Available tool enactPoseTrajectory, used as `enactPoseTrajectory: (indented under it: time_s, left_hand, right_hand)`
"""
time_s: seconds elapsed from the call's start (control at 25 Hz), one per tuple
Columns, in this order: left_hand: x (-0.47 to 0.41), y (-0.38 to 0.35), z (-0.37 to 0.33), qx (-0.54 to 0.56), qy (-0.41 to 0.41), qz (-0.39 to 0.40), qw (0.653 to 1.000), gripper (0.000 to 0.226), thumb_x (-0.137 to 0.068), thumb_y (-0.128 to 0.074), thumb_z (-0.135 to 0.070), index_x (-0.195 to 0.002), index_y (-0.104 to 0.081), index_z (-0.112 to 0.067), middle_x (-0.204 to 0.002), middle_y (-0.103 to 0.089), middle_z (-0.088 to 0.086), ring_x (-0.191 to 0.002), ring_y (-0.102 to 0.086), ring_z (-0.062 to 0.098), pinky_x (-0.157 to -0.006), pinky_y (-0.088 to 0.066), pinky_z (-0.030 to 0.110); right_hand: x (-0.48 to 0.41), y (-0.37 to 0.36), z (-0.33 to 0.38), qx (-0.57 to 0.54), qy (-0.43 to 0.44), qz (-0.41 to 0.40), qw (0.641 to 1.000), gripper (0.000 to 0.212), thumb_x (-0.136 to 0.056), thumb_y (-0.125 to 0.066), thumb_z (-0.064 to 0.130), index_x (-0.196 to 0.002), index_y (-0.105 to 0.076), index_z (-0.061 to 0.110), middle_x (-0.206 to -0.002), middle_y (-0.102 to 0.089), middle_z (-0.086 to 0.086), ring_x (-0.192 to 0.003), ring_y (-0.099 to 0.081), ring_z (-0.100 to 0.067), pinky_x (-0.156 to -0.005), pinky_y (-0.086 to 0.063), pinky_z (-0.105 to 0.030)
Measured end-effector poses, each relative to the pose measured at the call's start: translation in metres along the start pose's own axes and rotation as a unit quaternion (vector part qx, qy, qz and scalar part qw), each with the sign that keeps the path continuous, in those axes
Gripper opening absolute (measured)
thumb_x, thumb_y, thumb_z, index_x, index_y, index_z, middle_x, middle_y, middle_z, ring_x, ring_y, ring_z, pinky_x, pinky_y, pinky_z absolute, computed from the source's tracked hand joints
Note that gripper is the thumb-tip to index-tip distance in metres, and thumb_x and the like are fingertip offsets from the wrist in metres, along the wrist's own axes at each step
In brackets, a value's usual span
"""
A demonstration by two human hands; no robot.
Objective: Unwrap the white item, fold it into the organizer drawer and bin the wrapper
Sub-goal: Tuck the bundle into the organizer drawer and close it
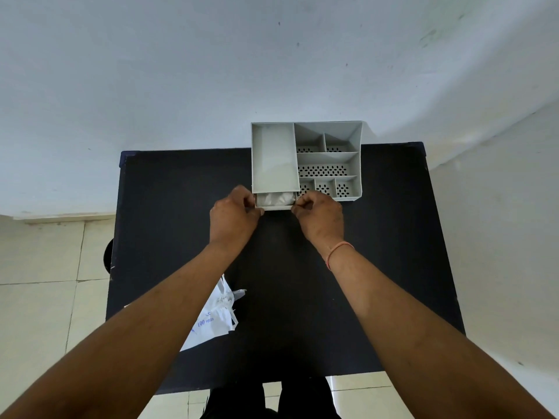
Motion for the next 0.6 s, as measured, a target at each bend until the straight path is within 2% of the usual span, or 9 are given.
enactPoseTrajectory:
  time_s: [0.08,0.2,0.32,0.4,0.44,0.52,0.6]
  left_hand:
    - [-0.003,-0.001,0.005,0.043,0.068,-0.007,0.997,0.027,-0.083,-0.088,-0.025,-0.085,-0.063,-0.016,-0.079,-0.071,-0.002,-0.068,-0.064,0.011,-0.062,-0.044,0.016]
    - [-0.006,-0.004,0.004,0.068,0.104,-0.008,0.992,0.028,-0.082,-0.089,-0.029,-0.085,-0.064,-0.017,-0.077,-0.071,-0.001,-0.069,-0.066,0.012,-0.066,-0.054,0.027]
    - [-0.007,-0.011,0.004,0.088,0.129,0.007,0.988,0.031,-0.082,-0.087,-0.039,-0.084,-0.062,-0.021,-0.082,-0.073,0.001,-0.074,-0.070,0.016,-0.065,-0.056,0.032]
    - [-0.007,-0.019,0.008,0.148,0.195,0.019,0.969,0.034,-0.082,-0.084,-0.046,-0.087,-0.062,-0.021,-0.090,-0.076,0.007,-0.079,-0.074,0.021,-0.072,-0.063,0.041]
    - [-0.006,-0.024,0.011,0.203,0.247,0.030,0.947,0.034,-0.084,-0.083,-0.046,-0.093,-0.065,-0.019,-0.095,-0.077,0.010,-0.080,-0.075,0.022,-0.077,-0.066,0.044]
    - [-0.002,-0.034,0.010,0.326,0.350,0.070,0.875,0.033,-0.090,-0.080,-0.037,-0.112,-0.071,-0.014,-0.104,-0.075,0.013,-0.085,-0.075,0.024,-0.085,-0.066,0.047]
    - [-0.001,-0.040,0.003,0.401,0.408,0.098,0.814,0.032,-0.094,-0.076,-0.026,-0.122,-0.069,-0.012,-0.106,-0.071,0.012,-0.089,-0.074,0.028,-0.090,-0.064,0.050]
  right_hand:
    - [-0.004,-0.005,-0.003,-0.067,-0.063,-0.002,0.996,0.014,-0.084,-0.081,0.024,-0.074,-0.072,0.025,-0.080,-0.076,0.007,-0.080,-0.075,-0.015,-0.084,-0.064,-0.037]
    - [-0.008,-0.010,-0.004,-0.169,-0.146,-0.004,0.975,0.017,-0.084,-0.083,0.019,-0.072,-0.072,0.023,-0.078,-0.077,0.001,-0.076,-0.079,-0.021,-0.082,-0.066,-0.043]
    - [-0.006,-0.010,-0.001,-0.233,-0.194,0.014,0.953,0.013,-0.086,-0.083,0.018,-0.079,-0.072,0.016,-0.086,-0.079,-0.003,-0.079,-0.079,-0.021,-0.077,-0.066,-0.040]
    - [-0.002,-0.013,-0.001,-0.296,-0.242,0.042,0.923,0.011,-0.091,-0.079,0.018,-0.084,-0.070,0.017,-0.100,-0.080,-0.003,-0.082,-0.077,-0.018,-0.066,-0.058,-0.032]
    - [0.001,-0.015,-0.001,-0.320,-0.265,0.054,0.908,0.009,-0.092,-0.076,0.016,-0.088,-0.069,0.018,-0.104,-0.080,-0.003,-0.083,-0.076,-0.017,-0.068,-0.054,-0.030]
    - [0.005,-0.020,-0.001,-0.356,-0.295,0.067,0.884,0.008,-0.094,-0.073,0.012,-0.094,-0.070,0.019,-0.102,-0.079,0.001,-0.084,-0.076,-0.014,-0.084,-0.052,-0.037]
    - [0.006,-0.023,0.001,-0.376,-0.305,0.066,0.872,0.011,-0.094,-0.071,0.010,-0.092,-0.069,0.020,-0.095,-0.078,0.003,-0.082,-0.075,-0.012,-0.095,-0.049,-0.042]
Point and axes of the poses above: each hand's wrist, its own x-axis away from the middle knuckle, its own y-axis out of the back of the hand, z = x × y, the point moved 5 cm from there along -x, towards the middle knuckle
